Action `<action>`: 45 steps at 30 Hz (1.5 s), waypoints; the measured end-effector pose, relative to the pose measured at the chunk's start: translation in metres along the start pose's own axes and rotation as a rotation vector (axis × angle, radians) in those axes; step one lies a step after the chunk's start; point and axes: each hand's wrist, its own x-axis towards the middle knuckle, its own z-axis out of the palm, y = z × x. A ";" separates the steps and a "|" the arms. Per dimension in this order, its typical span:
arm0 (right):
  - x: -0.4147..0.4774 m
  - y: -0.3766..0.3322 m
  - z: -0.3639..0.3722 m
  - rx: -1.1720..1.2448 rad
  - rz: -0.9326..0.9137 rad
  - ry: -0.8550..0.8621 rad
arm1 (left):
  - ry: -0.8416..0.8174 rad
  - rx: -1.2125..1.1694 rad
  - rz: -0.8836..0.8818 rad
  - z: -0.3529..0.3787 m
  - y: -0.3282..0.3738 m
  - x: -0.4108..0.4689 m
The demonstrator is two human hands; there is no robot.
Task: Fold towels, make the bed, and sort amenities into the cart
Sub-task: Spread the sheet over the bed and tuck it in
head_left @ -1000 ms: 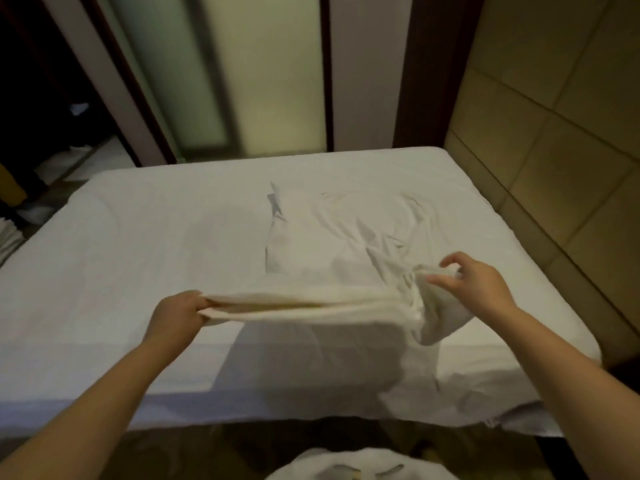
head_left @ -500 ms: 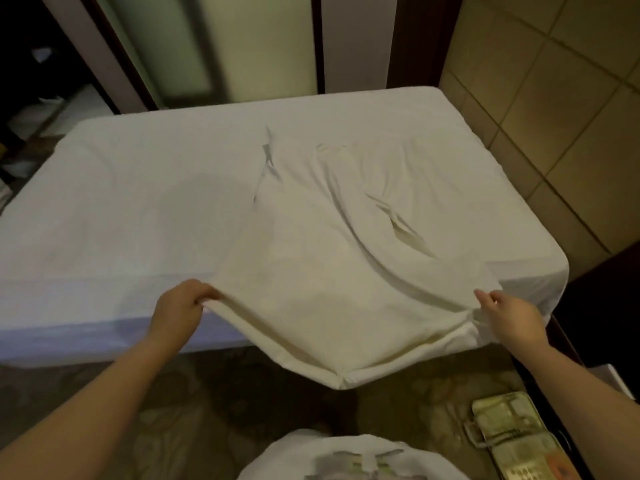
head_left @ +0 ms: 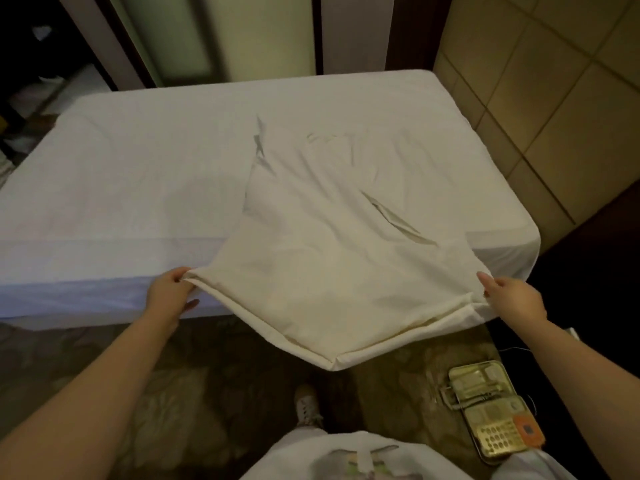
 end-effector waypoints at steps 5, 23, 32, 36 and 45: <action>0.003 0.003 -0.019 -0.032 0.099 -0.145 | -0.193 -0.410 0.031 -0.003 0.026 -0.026; -0.029 0.054 0.015 -0.658 -0.084 -0.293 | -0.302 1.061 0.232 0.001 -0.057 0.009; -0.013 -0.048 -0.004 0.079 -0.209 0.108 | -0.217 0.436 0.381 0.055 0.019 -0.002; -0.009 -0.016 0.005 -0.030 0.023 -0.043 | -0.216 0.083 0.075 0.055 -0.015 0.007; 0.051 -0.115 -0.018 0.941 0.224 -0.066 | -0.332 -0.205 0.074 0.118 0.084 0.040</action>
